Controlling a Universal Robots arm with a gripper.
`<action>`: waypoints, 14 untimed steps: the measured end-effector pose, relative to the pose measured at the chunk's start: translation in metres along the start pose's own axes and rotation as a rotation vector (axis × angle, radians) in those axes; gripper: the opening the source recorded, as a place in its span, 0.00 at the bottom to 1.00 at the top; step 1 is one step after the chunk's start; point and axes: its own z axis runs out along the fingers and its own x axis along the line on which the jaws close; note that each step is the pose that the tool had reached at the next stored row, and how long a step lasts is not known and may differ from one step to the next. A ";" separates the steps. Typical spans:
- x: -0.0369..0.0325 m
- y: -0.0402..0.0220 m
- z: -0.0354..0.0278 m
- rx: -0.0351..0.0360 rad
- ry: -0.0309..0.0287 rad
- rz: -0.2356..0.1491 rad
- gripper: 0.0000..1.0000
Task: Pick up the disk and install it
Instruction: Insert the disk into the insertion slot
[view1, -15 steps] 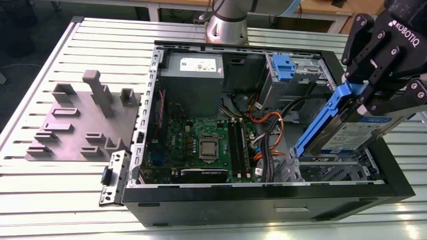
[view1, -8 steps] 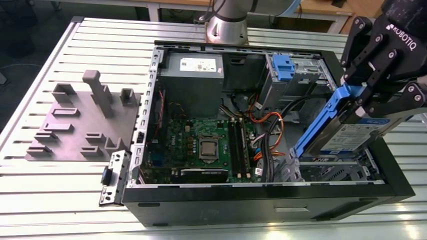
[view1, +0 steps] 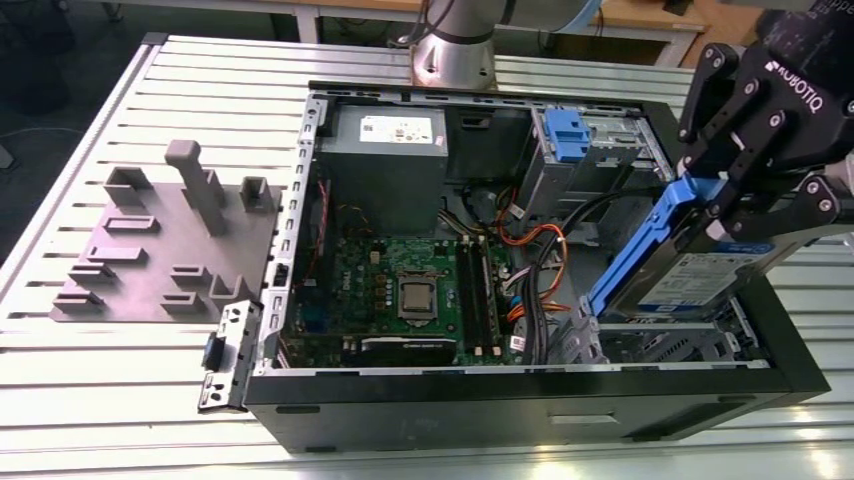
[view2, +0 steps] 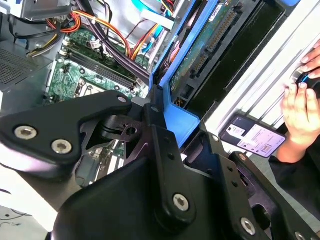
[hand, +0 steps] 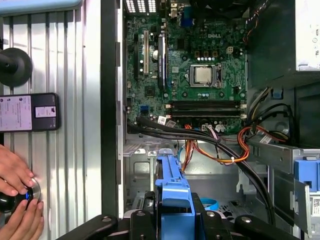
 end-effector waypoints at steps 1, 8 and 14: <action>0.0000 0.0000 0.0009 0.0002 0.0000 0.000 0.36; -0.0001 -0.0001 0.0088 0.0012 -0.0001 0.000 0.36; -0.0001 -0.0002 0.0166 0.0017 -0.0001 0.000 0.36</action>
